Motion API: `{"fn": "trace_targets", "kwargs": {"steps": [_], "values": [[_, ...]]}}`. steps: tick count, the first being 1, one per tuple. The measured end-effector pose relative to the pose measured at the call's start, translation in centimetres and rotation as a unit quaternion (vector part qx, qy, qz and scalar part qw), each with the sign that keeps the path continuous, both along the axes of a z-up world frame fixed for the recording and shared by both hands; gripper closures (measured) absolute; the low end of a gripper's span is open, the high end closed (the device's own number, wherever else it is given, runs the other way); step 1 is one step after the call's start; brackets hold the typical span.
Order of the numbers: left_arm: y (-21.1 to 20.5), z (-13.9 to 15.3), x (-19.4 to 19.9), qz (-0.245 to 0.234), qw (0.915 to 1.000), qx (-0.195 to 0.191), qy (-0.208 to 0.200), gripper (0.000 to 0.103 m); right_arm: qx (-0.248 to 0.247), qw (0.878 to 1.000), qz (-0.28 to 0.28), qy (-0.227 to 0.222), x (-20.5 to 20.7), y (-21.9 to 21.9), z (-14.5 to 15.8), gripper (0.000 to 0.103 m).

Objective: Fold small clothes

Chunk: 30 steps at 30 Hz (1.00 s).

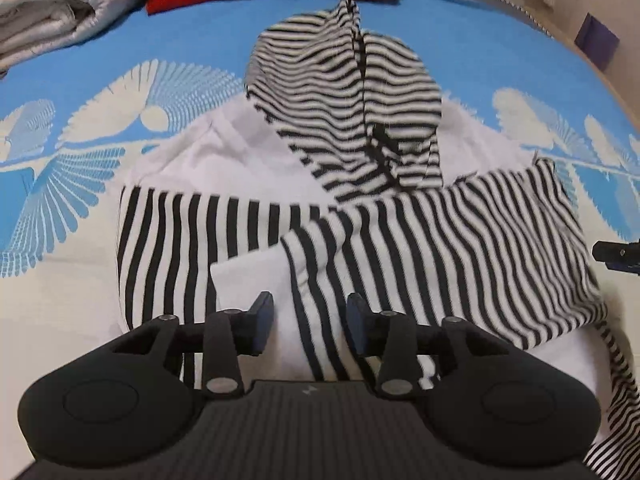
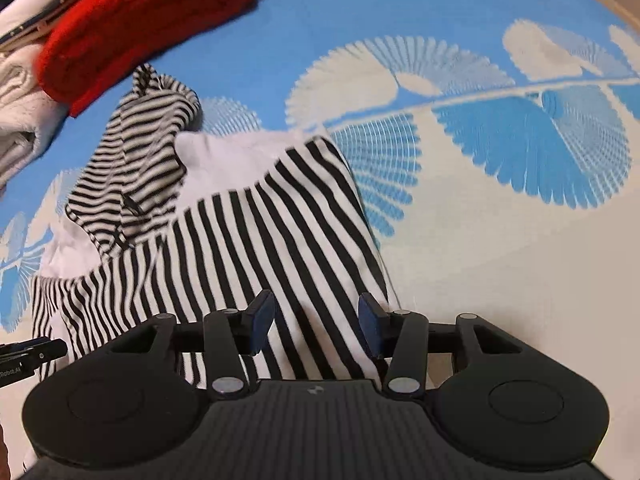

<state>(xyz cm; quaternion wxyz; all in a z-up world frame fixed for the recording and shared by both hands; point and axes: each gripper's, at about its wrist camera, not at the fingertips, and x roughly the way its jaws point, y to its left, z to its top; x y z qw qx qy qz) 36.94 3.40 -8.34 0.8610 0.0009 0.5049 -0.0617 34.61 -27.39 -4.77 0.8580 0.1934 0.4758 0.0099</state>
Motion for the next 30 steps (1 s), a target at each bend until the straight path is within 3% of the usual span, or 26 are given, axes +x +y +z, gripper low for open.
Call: {"fn": "trace_targets", "kwargs": {"steps": [4, 9, 13, 20, 27, 29, 30], "values": [[0.0, 0.7, 0.1, 0.014, 0.9996, 0.012, -0.022, 0.031, -0.005, 0.999, 0.008, -0.048, -0.3, 0.3, 1.4, 0.054], [0.1, 1.4, 0.2, 0.025, 0.998, 0.023, -0.053, 0.025, -0.031, 0.991, 0.028, -0.124, -1.0, 1.2, 3.7, 0.054], [0.1, 2.2, 0.3, 0.051, 0.995, 0.038, -0.077, 0.019, -0.052, 0.988, 0.035, -0.144, -1.2, 1.5, 4.5, 0.054], [0.4, 3.0, 0.6, 0.093, 0.988, 0.07, -0.102, 0.019, -0.033, 0.989, 0.045, -0.135, -1.1, 1.7, 4.6, 0.054], [0.3, 3.0, 0.5, 0.079, 0.9897, 0.039, -0.113, 0.02, -0.035, 0.989, 0.055, -0.136, -0.9, 2.1, 5.0, 0.054], [0.2, 3.0, 0.2, 0.067, 0.9885, 0.044, -0.128, 0.024, -0.032, 0.989, 0.052, -0.135, -0.8, 2.0, 5.2, 0.054], [0.1, 3.1, 0.2, 0.063, 0.988, 0.045, -0.133, 0.032, -0.03, 0.989, 0.05, -0.136, -0.8, 2.0, 5.4, 0.054]]}}
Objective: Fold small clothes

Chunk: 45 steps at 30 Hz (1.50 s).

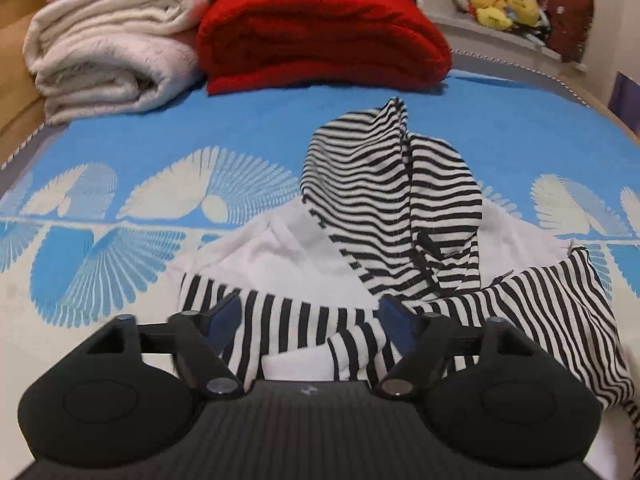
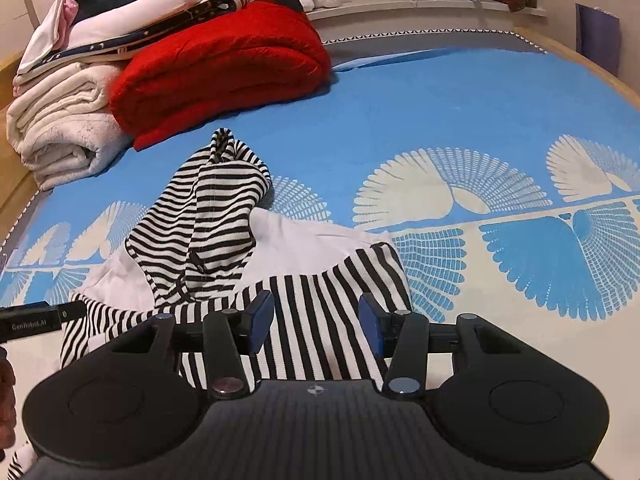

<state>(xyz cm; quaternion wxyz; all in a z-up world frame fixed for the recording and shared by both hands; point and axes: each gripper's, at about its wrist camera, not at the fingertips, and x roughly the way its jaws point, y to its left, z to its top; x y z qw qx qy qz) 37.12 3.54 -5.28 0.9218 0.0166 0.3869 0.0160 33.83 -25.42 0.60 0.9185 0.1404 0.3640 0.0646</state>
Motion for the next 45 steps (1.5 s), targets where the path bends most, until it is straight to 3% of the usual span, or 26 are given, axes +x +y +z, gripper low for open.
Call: {"fn": "trace_targets", "kwargs": {"steps": [2, 4, 6, 7, 8, 10, 17, 18, 21, 22, 26, 30, 33, 37, 41, 43, 45], "values": [[0.3, 0.0, 0.1, -0.004, 0.9999, -0.013, 0.001, 0.051, 0.007, 1.0, -0.002, -0.002, 0.1, -0.2, 0.3, 0.054], [1.3, 0.1, 0.7, -0.002, 0.9978, -0.064, 0.015, 0.082, 0.013, 1.0, -0.003, -0.005, 0.1, -0.4, 0.6, 0.054], [2.4, 0.2, 1.8, 0.009, 0.9921, -0.124, 0.019, 0.088, 0.019, 1.0, -0.005, -0.005, 0.3, -0.5, 0.8, 0.056], [2.7, 0.2, 2.5, 0.01, 0.9897, -0.142, 0.019, 0.089, 0.023, 1.0, -0.007, -0.005, 0.4, -0.6, 0.9, 0.061], [2.8, 0.3, 3.3, 0.009, 0.9884, -0.15, 0.019, 0.089, 0.028, 1.0, -0.01, -0.005, 0.5, -0.7, 1.1, 0.07], [2.4, 0.6, 5.5, 0.005, 0.9897, -0.143, 0.011, 0.089, 0.036, 0.999, -0.014, -0.003, 0.6, -0.7, 1.3, 0.078], [1.9, 0.1, 14.2, 0.034, 0.9918, -0.123, -0.008, 0.088, 0.06, 0.998, 0.003, 0.004, 1.1, -0.9, 2.0, 0.08], [1.8, -0.2, 15.7, 0.04, 0.9926, -0.114, -0.011, 0.085, 0.062, 0.998, 0.006, 0.004, 1.2, -1.0, 2.0, 0.08], [1.7, -1.5, 19.9, 0.06, 0.9936, -0.095, -0.003, 0.061, 0.064, 0.998, 0.008, 0.009, 1.4, -1.4, 1.9, 0.079], [1.7, -2.2, 21.4, 0.069, 0.9929, -0.096, 0.002, 0.058, 0.065, 0.998, 0.008, 0.012, 1.5, -1.5, 1.8, 0.079], [1.9, -4.6, 25.7, 0.1, 0.9897, -0.099, 0.027, 0.051, 0.062, 0.998, 0.006, 0.021, 1.7, -2.2, 1.6, 0.079], [1.7, -6.6, 28.3, 0.096, 0.9917, -0.075, 0.042, 0.051, 0.062, 0.998, 0.003, 0.031, 1.9, -2.6, 1.0, 0.079], [1.3, -6.8, 28.4, 0.077, 0.9945, -0.054, 0.045, 0.102, 0.058, 0.998, 0.008, 0.039, 2.1, -2.5, 0.7, 0.079], [0.4, -3.9, 25.8, 0.019, 0.9996, -0.018, -0.012, 0.102, 0.054, 0.998, 0.005, 0.039, 2.5, -2.8, 0.8, 0.079], [-0.7, 0.1, 20.2, -0.058, 0.9959, 0.011, -0.069, 0.102, 0.06, 0.998, -0.003, 0.034, 2.5, -2.9, 1.1, 0.079], [-1.7, 2.3, 15.0, -0.112, 0.9878, 0.033, -0.103, 0.102, 0.063, 0.998, -0.002, 0.032, 2.3, -2.7, 1.4, 0.079], [-2.7, 3.8, 8.8, -0.188, 0.9697, 0.061, -0.143, 0.102, 0.064, 0.998, 0.003, 0.026, 2.0, -2.5, 1.7, 0.079]]}}
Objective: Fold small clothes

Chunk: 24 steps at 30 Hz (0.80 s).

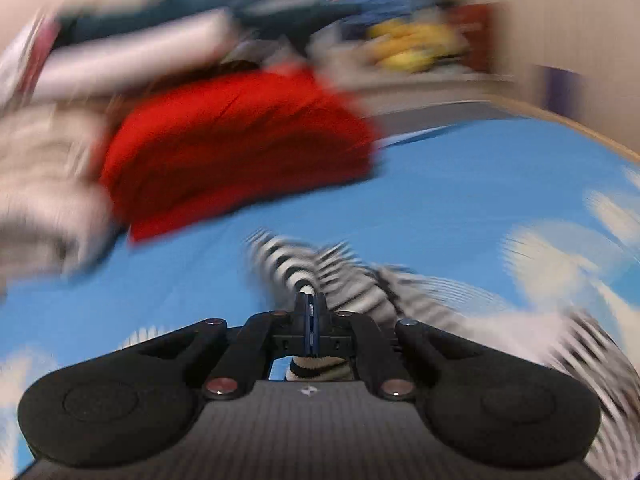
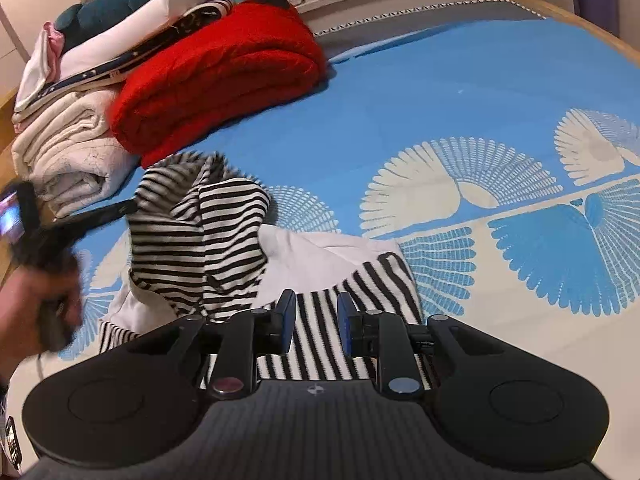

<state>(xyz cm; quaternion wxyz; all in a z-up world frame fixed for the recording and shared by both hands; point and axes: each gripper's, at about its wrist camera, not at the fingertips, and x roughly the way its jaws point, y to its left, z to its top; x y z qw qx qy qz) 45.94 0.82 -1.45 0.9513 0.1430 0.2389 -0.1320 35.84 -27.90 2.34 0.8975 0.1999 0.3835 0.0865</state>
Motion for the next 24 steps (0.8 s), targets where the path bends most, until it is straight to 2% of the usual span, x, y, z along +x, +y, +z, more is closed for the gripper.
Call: {"fn": "trace_targets", "kwargs": {"steps": [2, 3, 5, 7, 8, 9, 10, 12, 13, 15, 16, 19, 24], "values": [[-0.7, 0.4, -7.0, -0.094, 0.9945, 0.039, -0.024, 0.102, 0.003, 1.0, 0.0, -0.006, -0.3, 0.1, 0.4, 0.079], [-0.8, 0.1, -10.2, -0.137, 0.9892, 0.053, -0.01, 0.102, 0.006, 1.0, -0.001, -0.009, -0.4, 0.1, 0.6, 0.079], [-0.8, -1.0, -14.6, -0.195, 0.9771, 0.069, 0.048, 0.101, 0.007, 1.0, -0.001, -0.012, -0.6, 0.3, 0.7, 0.079], [-0.4, -1.8, -17.4, -0.212, 0.969, 0.075, 0.103, 0.097, 0.008, 1.0, -0.001, -0.014, -0.9, 0.4, 0.8, 0.079], [-0.1, -1.7, -18.3, -0.201, 0.9702, 0.068, 0.116, 0.097, 0.01, 1.0, 0.0, -0.014, -1.0, 0.5, 0.8, 0.079], [0.5, -1.5, -18.8, -0.177, 0.9747, 0.052, 0.126, 0.086, 0.011, 1.0, 0.001, -0.014, -1.2, 0.6, 0.8, 0.079], [1.3, -1.0, -18.8, -0.144, 0.9801, 0.025, 0.134, 0.07, 0.011, 1.0, 0.002, -0.014, -1.3, 0.7, 0.8, 0.079], [3.3, -0.1, -18.1, -0.078, 0.9855, -0.055, 0.141, 0.052, 0.01, 1.0, 0.003, -0.014, -1.7, 1.0, 0.8, 0.079], [4.9, 0.1, -17.0, -0.03, 0.9832, -0.109, 0.144, 0.049, 0.009, 1.0, 0.004, -0.014, -1.9, 1.2, 0.9, 0.079], [6.5, -0.1, -14.8, 0.032, 0.975, -0.164, 0.147, 0.049, 0.008, 1.0, 0.008, -0.016, -2.3, 1.6, 0.9, 0.079], [7.1, -0.7, -13.8, 0.065, 0.9712, -0.179, 0.143, 0.049, 0.004, 1.0, 0.011, -0.018, -2.5, 1.8, 1.0, 0.079], [8.0, -2.0, -11.1, 0.138, 0.9608, -0.189, 0.149, 0.049, -0.004, 1.0, 0.02, -0.02, -3.0, 2.3, 1.0, 0.079], [8.8, -4.0, -7.2, 0.189, 0.9497, -0.188, 0.164, 0.048, -0.011, 0.999, 0.035, -0.018, -3.3, 2.3, 0.6, 0.079]]}}
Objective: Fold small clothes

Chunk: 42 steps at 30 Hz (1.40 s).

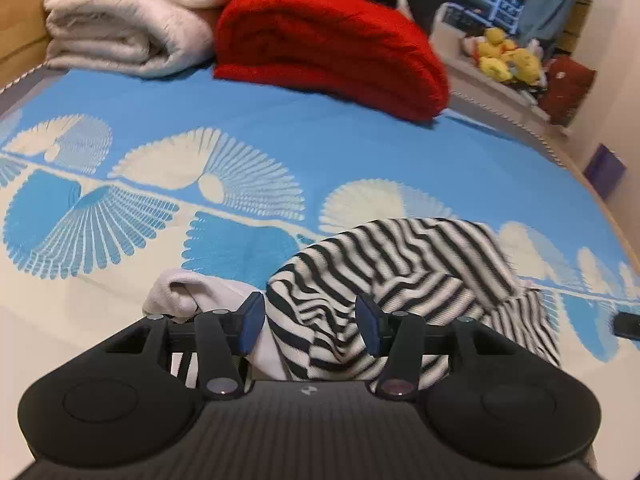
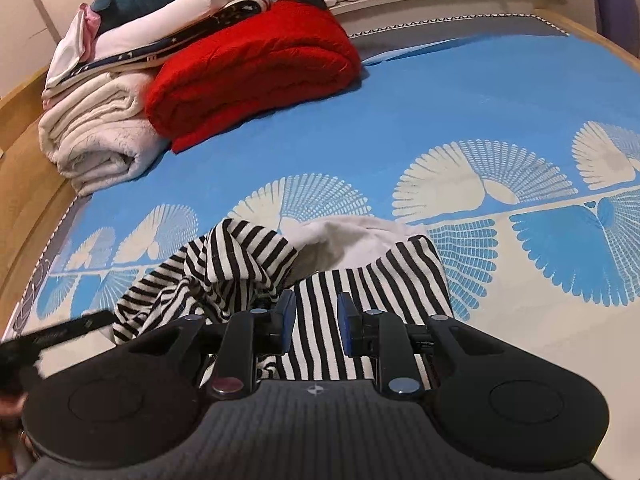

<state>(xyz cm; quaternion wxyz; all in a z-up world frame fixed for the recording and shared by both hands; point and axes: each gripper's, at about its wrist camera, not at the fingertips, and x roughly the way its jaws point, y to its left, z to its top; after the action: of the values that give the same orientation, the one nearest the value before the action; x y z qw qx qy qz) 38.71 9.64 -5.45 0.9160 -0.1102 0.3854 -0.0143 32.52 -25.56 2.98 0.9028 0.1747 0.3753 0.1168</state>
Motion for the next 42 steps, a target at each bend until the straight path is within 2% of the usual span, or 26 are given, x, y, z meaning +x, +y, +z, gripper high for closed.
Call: {"fn": "trace_targets", "kwargs": {"steps": [2, 4, 5, 7, 11, 13, 15, 17, 19, 21, 22, 23, 24, 25, 26, 27, 30, 31, 32, 33, 34, 36, 38, 40, 42], "values": [[-0.1, -0.9, 1.3, 0.014, 0.9997, 0.01, 0.018, 0.048, -0.001, 1.0, 0.001, 0.0, 0.1, -0.3, 0.1, 0.079], [-0.1, -1.4, 1.8, 0.032, 0.9991, 0.013, 0.025, 0.052, 0.0, 1.0, 0.001, -0.001, 0.2, -0.5, 0.2, 0.079], [-0.1, -1.3, 1.8, 0.032, 0.9992, 0.005, 0.022, 0.058, 0.0, 1.0, 0.002, -0.001, 0.2, -0.5, 0.2, 0.079], [-0.3, -1.0, 1.8, 0.024, 0.9996, 0.002, 0.017, 0.102, 0.002, 1.0, 0.004, 0.001, 0.4, -0.6, 0.1, 0.079], [-1.2, 1.1, 0.5, 0.006, 0.9998, -0.004, -0.019, 0.102, 0.003, 1.0, 0.006, 0.005, 0.6, -0.4, -0.1, 0.078], [-2.1, 2.9, -0.6, -0.034, 0.9976, -0.027, -0.054, 0.102, 0.005, 1.0, 0.003, 0.005, 0.5, -0.3, -0.1, 0.078], [-3.2, 4.5, -1.8, -0.095, 0.9901, -0.049, -0.091, 0.102, 0.004, 1.0, 0.0, 0.003, 0.4, -0.4, -0.1, 0.078], [-4.8, 5.9, -3.2, -0.192, 0.971, -0.084, -0.116, 0.102, 0.001, 1.0, -0.007, 0.001, 0.3, -0.7, 0.0, 0.078], [-7.1, 6.6, -5.2, -0.31, 0.9375, -0.101, -0.123, 0.102, -0.001, 1.0, -0.022, -0.001, 0.3, -1.3, 0.0, 0.078], [-9.4, 6.3, -7.3, -0.408, 0.9014, -0.101, -0.103, 0.098, -0.002, 0.999, -0.046, -0.001, 0.3, -2.2, -0.1, 0.078], [-10.3, 5.8, -8.0, -0.441, 0.8879, -0.104, -0.081, 0.089, 0.0, 0.998, -0.057, 0.0, 0.4, -2.7, -0.2, 0.078], [-10.9, 5.3, -8.3, -0.461, 0.8791, -0.104, -0.061, 0.08, 0.004, 0.998, -0.067, 0.001, 0.4, -3.2, -0.3, 0.078], [-11.3, 4.7, -8.7, -0.474, 0.8742, -0.095, -0.048, 0.059, 0.01, 0.997, -0.075, 0.004, 0.4, -3.6, -0.5, 0.078], [-11.2, 4.5, -8.9, -0.469, 0.8776, -0.081, -0.053, 0.048, 0.015, 0.997, -0.081, 0.008, 0.5, -3.9, -0.7, 0.076], [-10.9, 4.5, -8.9, -0.458, 0.8837, -0.073, -0.061, 0.047, 0.019, 0.996, -0.084, 0.011, 0.6, -4.0, -0.8, 0.073], [-10.2, 4.5, -8.2, -0.437, 0.8943, -0.073, -0.062, 0.047, 0.023, 0.996, -0.086, 0.015, 0.6, -4.1, -1.0, 0.072], [-6.8, 4.4, -5.3, -0.335, 0.9346, -0.111, -0.043, 0.047, 0.028, 0.996, -0.083, 0.019, 0.8, -3.7, -1.3, 0.07], [-5.6, 4.0, -4.3, -0.289, 0.9509, -0.107, -0.03, 0.048, 0.031, 0.996, -0.08, 0.021, 0.9, -3.5, -1.4, 0.067], [-4.5, 3.7, -3.3, -0.249, 0.9628, -0.103, -0.014, 0.048, 0.035, 0.996, -0.076, 0.024, 1.0, -3.3, -1.5, 0.063], [-3.3, 2.9, -2.4, -0.208, 0.9721, -0.107, 0.01, 0.048, 0.04, 0.996, -0.07, 0.028, 1.2, -3.1, -1.6, 0.061], [-2.4, 1.9, -1.5, -0.172, 0.9776, -0.113, 0.044, 0.048, 0.044, 0.996, -0.066, 0.033, 1.3, -2.8, -1.8, 0.058], [-1.2, -0.5, -0.5, -0.118, 0.9794, -0.121, 0.11, 0.048, 0.05, 0.996, -0.058, 0.048, 1.8, -2.2, -2.4, 0.053], [-1.1, -2.5, 0.0, -0.094, 0.9753, -0.113, 0.165, 0.048, 0.05, 0.995, -0.052, 0.066, 2.2, -1.7, -3.1, 0.052], [-1.8, -4.7, 0.3, -0.092, 0.9675, -0.118, 0.204, 0.048, 0.04, 0.994, -0.052, 0.089, 2.7, -1.2, -4.0, 0.051], [-2.7, -5.8, 0.6, -0.106, 0.9603, -0.134, 0.221, 0.048, 0.032, 0.992, -0.052, 0.111, 3.0, -0.8, -5.0, 0.05]]}}
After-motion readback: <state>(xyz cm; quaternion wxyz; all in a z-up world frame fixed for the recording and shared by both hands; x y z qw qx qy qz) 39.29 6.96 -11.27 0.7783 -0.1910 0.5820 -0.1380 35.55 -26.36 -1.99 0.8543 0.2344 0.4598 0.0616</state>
